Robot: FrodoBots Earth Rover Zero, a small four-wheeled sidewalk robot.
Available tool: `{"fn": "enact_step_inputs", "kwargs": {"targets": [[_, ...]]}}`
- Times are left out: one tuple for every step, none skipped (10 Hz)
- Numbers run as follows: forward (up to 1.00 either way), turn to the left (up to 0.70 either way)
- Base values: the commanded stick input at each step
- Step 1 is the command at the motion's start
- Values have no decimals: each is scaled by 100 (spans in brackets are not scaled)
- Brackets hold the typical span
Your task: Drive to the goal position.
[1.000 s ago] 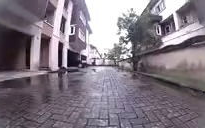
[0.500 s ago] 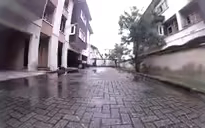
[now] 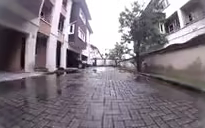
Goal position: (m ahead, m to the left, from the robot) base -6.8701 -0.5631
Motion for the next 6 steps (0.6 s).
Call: {"fn": "enact_step_inputs", "kwargs": {"targets": [[70,0],[70,0],[70,0],[70,0],[70,0],[70,0]]}}
